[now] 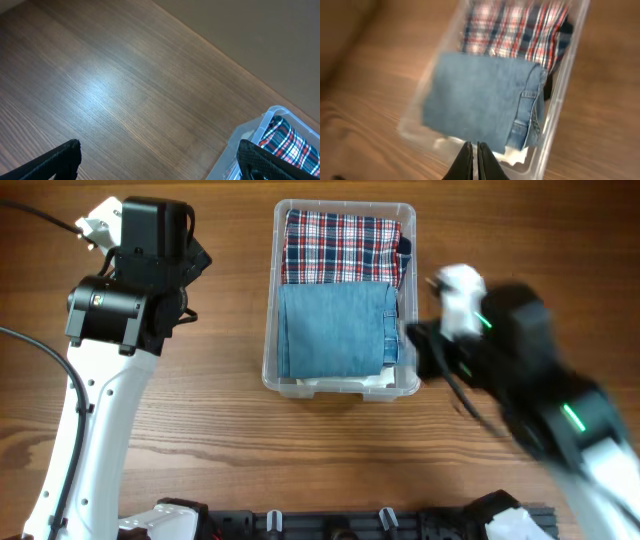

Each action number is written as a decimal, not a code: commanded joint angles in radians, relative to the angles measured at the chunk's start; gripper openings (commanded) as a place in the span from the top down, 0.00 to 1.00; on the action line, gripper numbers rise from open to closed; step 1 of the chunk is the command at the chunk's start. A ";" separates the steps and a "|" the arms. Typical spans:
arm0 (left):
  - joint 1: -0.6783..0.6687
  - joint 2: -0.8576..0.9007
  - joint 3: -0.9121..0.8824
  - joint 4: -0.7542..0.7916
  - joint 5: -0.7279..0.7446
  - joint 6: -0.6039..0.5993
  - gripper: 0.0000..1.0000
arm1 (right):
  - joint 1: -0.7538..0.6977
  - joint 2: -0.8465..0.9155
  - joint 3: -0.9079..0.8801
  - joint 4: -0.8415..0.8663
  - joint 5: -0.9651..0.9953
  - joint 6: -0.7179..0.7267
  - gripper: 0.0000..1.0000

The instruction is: Pack container

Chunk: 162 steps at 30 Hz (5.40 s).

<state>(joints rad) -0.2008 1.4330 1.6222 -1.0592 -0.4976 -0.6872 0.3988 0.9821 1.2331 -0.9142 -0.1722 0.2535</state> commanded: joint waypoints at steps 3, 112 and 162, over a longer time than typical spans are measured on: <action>0.004 -0.010 0.002 0.000 -0.016 -0.002 0.00 | 0.004 -0.399 0.000 -0.097 -0.007 0.013 0.72; 0.004 -0.010 0.002 0.000 -0.016 -0.002 0.00 | -0.211 -0.978 -1.228 0.933 -0.020 -0.148 0.00; 0.005 -0.764 -0.626 0.038 -0.069 -0.002 0.00 | -0.436 -0.977 -1.228 0.931 -0.016 -0.146 0.00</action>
<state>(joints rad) -0.2317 0.8265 1.1751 -1.0332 -0.5194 -0.6872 -0.0311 0.0128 0.0063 0.0147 -0.1692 0.1253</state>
